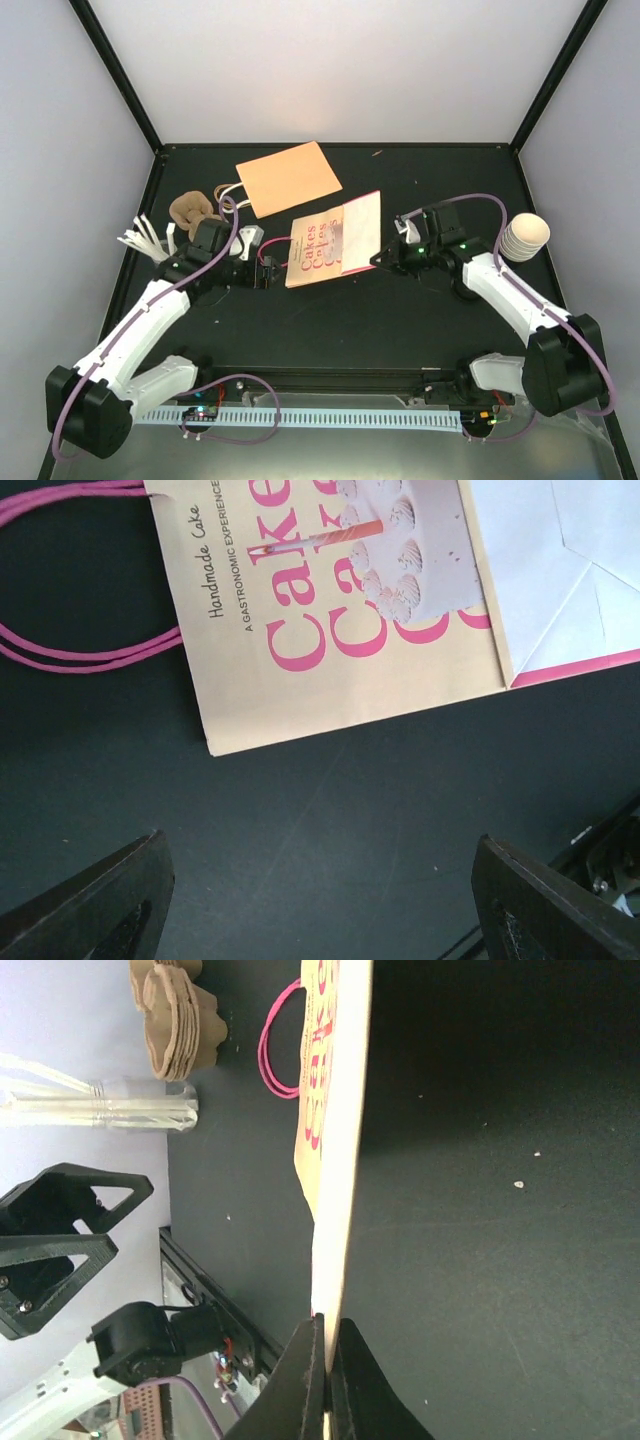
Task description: Pack the takeout coffee
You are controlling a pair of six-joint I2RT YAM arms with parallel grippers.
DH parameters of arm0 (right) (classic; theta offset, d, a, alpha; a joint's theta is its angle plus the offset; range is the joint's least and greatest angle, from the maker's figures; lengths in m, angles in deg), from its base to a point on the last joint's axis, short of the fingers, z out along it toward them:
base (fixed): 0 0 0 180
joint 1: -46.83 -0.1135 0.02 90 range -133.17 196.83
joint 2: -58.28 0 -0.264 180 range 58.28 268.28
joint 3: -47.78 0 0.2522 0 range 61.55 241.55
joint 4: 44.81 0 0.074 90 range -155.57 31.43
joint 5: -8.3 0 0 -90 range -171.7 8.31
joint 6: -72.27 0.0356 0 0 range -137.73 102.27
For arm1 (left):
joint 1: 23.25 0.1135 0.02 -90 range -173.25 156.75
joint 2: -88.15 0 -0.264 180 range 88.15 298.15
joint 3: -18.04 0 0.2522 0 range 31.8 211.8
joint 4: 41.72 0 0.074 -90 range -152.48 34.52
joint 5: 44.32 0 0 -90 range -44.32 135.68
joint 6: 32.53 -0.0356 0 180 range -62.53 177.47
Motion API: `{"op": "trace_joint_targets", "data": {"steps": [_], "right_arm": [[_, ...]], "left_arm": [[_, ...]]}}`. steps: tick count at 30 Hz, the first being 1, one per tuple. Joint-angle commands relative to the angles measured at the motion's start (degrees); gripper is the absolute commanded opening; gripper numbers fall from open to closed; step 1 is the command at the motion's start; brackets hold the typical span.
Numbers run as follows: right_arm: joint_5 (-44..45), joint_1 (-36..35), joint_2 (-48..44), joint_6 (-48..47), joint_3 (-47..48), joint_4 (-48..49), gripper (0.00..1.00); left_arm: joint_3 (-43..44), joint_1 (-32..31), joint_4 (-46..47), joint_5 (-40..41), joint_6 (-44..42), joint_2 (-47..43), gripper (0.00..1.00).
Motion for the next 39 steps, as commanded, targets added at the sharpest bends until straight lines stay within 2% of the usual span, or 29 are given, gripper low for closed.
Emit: {"op": "trace_joint_targets", "data": {"steps": [1, 6, 15, 26, 28, 34, 39], "right_arm": [[0.52, 0.32, -2.01, -6.47, 2.84, -5.25, 0.01], [1.74, 0.28, -3.35, -9.23, 2.32, -7.11, 0.01], [5.52, 0.28, -4.47, -12.49, -0.78, -6.61, 0.01], [8.76, 0.30, -3.88, -13.07, -4.96, -5.52, 0.01], [9.14, 0.24, -3.85, -13.20, -5.59, -5.37, 0.01], [11.43, 0.23, -3.93, -13.39, -7.03, -5.55, 0.02], [12.63, 0.31, -3.52, -14.21, -6.74, -6.13, 0.02]], "left_arm": [[-1.30, 0.50, 4.43, -5.06, 2.71, -1.85, 0.84], [-3.81, 0.50, 4.75, -5.06, 3.78, -3.30, 0.84], [-12.62, 0.51, 10.83, -6.80, 8.24, -6.43, 0.83], [-14.27, 0.54, 14.49, -3.86, 9.30, -3.81, 0.83], [-14.27, 0.50, 15.28, -3.21, 9.17, -2.51, 0.81], [-12.47, 0.50, 15.55, 0.06, 7.65, 4.36, 0.59], [-10.70, 0.52, 14.82, 6.22, 7.81, 9.00, 0.57]]}}
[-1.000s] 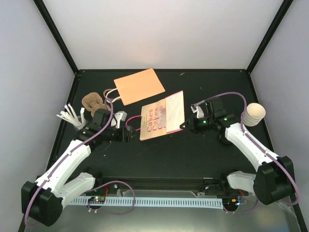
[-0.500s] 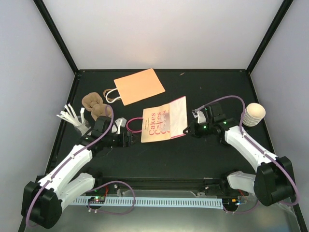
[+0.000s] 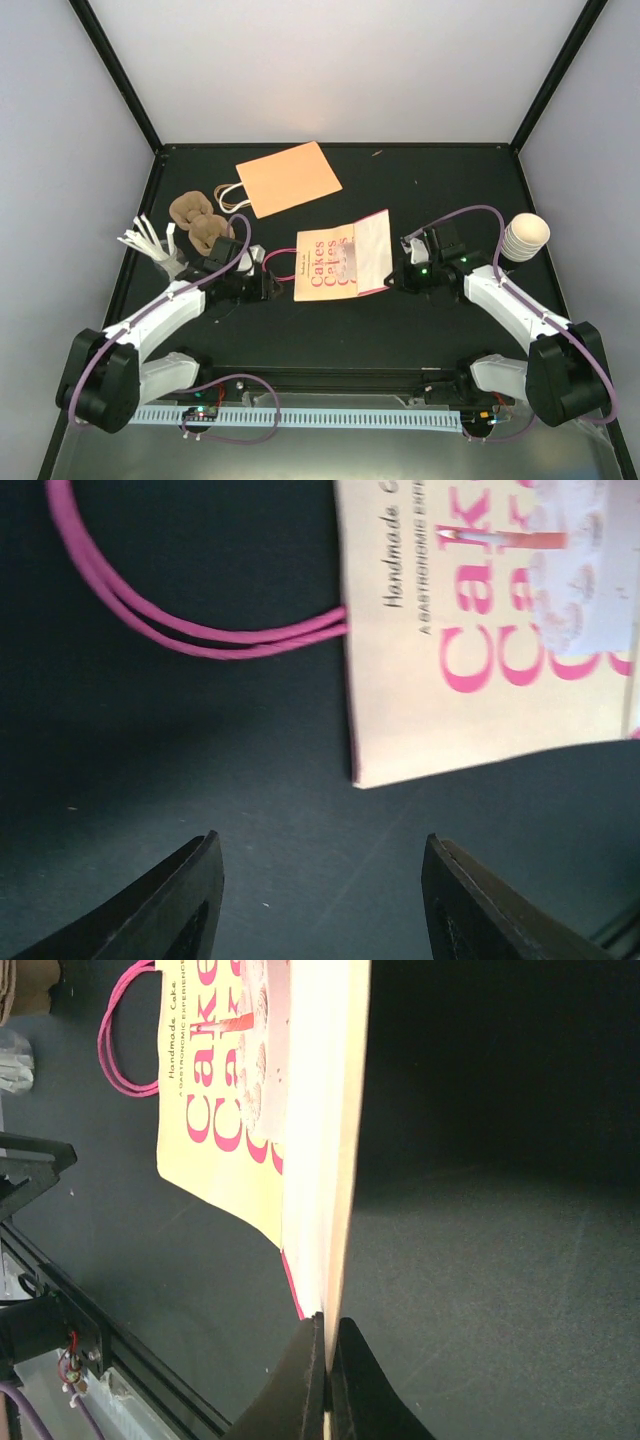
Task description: Pack the takeout coffee
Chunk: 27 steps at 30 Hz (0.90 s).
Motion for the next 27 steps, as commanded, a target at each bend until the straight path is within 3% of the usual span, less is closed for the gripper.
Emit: {"op": "trace_joint_targets", "data": {"steps": [1, 27], "right_arm": [[2.14, 0.22, 0.08, -1.58, 0.00, 0.43, 0.02], [1.93, 0.21, 2.19, -2.74, -0.84, 0.69, 0.02]], "left_arm": [[3.53, 0.53, 0.65, 7.07, -0.41, 2.85, 0.58], [8.57, 5.73, 2.71, 10.66, -3.29, 14.52, 0.57]]}}
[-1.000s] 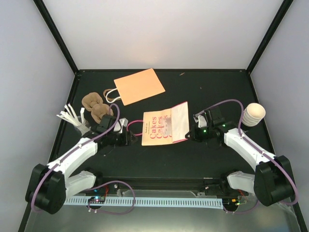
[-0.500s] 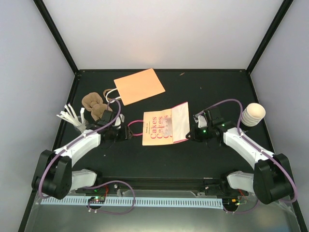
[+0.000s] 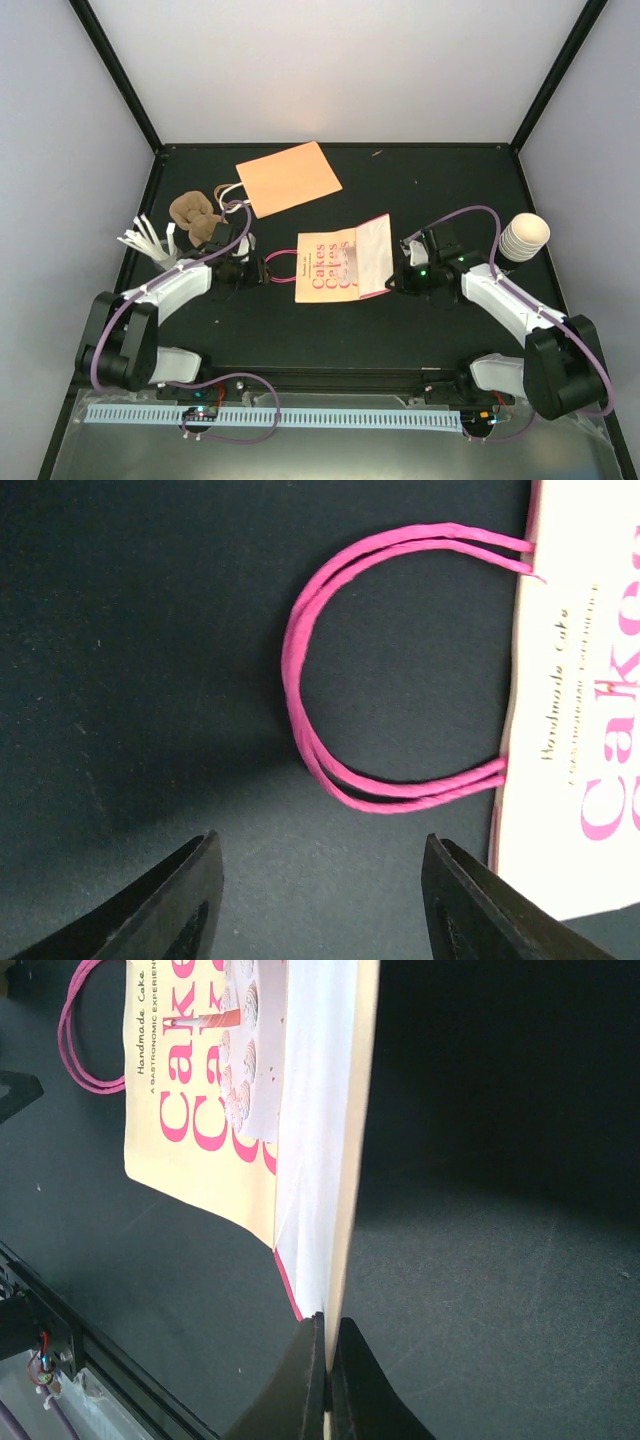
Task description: Pack the takeout coffee
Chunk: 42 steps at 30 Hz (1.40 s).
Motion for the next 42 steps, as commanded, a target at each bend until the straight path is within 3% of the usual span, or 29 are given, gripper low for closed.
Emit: {"op": "trace_joint_targets", "data": {"steps": [1, 7, 14, 17, 23, 25, 34, 38, 42], "right_arm": [[0.38, 0.26, 0.56, -1.06, -0.22, 0.62, 0.02], [0.06, 0.21, 1.13, -1.18, -0.27, 1.05, 0.02], [0.14, 0.21, 1.16, -1.24, -0.26, 1.10, 0.02], [0.14, 0.22, 1.00, -1.32, -0.42, 1.06, 0.02], [0.78, 0.18, 0.97, -1.15, -0.52, 1.04, 0.04], [0.92, 0.16, 1.18, -1.10, -0.46, 1.14, 0.12], [8.65, -1.37, -1.01, -1.43, 1.68, -0.99, 0.55], [16.55, -5.27, -1.22, -0.90, 4.86, -3.76, 0.66], [23.04, -9.53, -0.58, -0.41, 7.29, -5.45, 0.69]], "left_arm": [[3.17, 0.53, 1.07, 1.58, -1.57, 3.42, 0.55], [5.15, 0.61, 1.44, 1.02, -2.55, 8.78, 0.41], [7.39, 0.66, 2.53, 1.59, -2.77, 13.46, 0.36], [8.32, 0.69, 2.59, 1.43, -2.68, 14.77, 0.22], [7.91, 0.69, 1.54, 1.94, -2.46, 11.47, 0.06], [8.11, 0.68, 0.09, 2.51, -2.67, 8.99, 0.02], [11.12, 0.61, -7.93, -0.08, -3.14, -5.21, 0.02], [12.51, 0.61, -10.14, -2.31, -3.12, -8.86, 0.02], [13.82, 0.61, -11.78, -4.00, -3.06, -11.38, 0.02]]}}
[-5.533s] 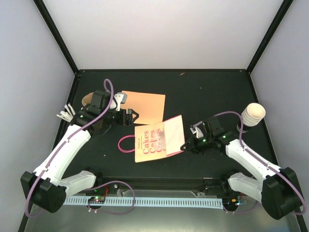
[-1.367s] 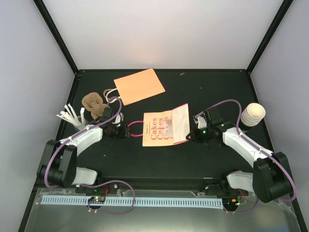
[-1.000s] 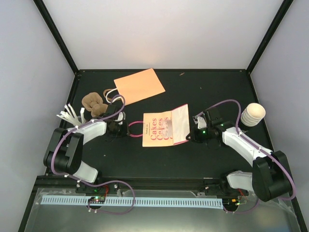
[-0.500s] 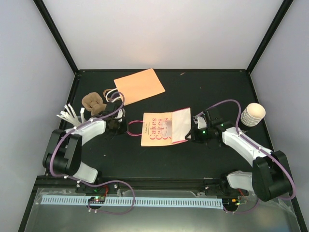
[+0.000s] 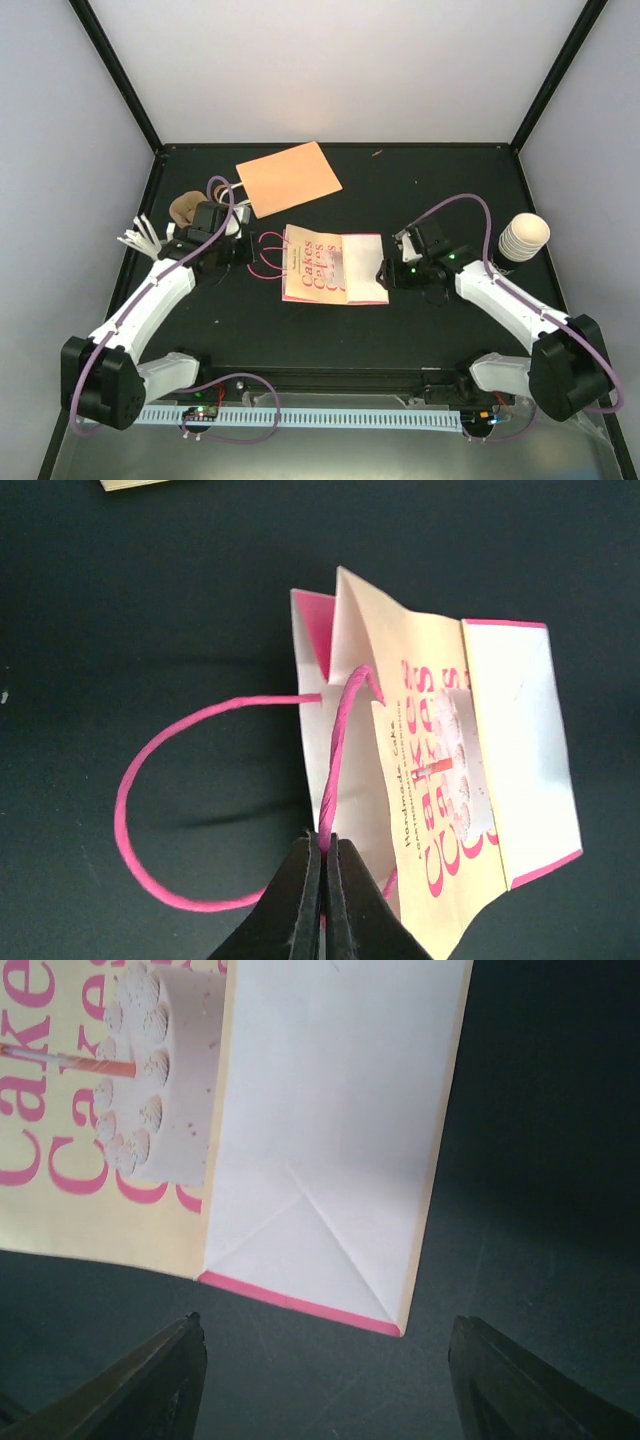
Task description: Pack the takeout coffee
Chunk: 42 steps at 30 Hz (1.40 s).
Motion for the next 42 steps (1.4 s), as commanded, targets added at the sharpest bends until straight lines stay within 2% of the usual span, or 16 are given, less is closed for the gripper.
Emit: {"op": "trace_joint_targets", "data": {"steps": [1, 5, 9, 14, 21, 29, 42], "right_arm": [[10.14, -4.30, -0.26, 0.44, 3.68, -2.35, 0.69], [11.55, -7.50, -0.65, 0.59, 5.59, -2.09, 0.70], [9.51, -7.75, -4.21, 0.57, 4.90, 1.55, 0.69], [11.18, -7.75, -6.40, -0.44, 2.40, 6.33, 0.72], [16.01, -9.23, -1.58, -3.13, 7.39, 0.83, 0.73], [18.35, -12.55, -0.33, -1.92, 8.52, 1.45, 0.74], [22.25, -18.51, 12.54, 0.63, 14.29, 2.71, 0.73]], "left_arm": [[2.93, 0.35, -3.56, -3.86, -0.42, -2.84, 0.02], [3.61, 0.33, -3.55, -8.06, -0.64, -5.48, 0.02], [4.58, 0.35, -4.09, -10.74, -0.97, -7.04, 0.02], [5.27, 0.35, -4.19, -12.20, -0.58, -9.55, 0.02], [5.30, 0.31, -2.96, -16.13, -0.72, -11.16, 0.01], [4.87, 0.35, -2.92, -17.40, -0.65, -10.72, 0.02], [4.51, 0.35, -2.06, -18.71, 0.07, -10.99, 0.01]]}}
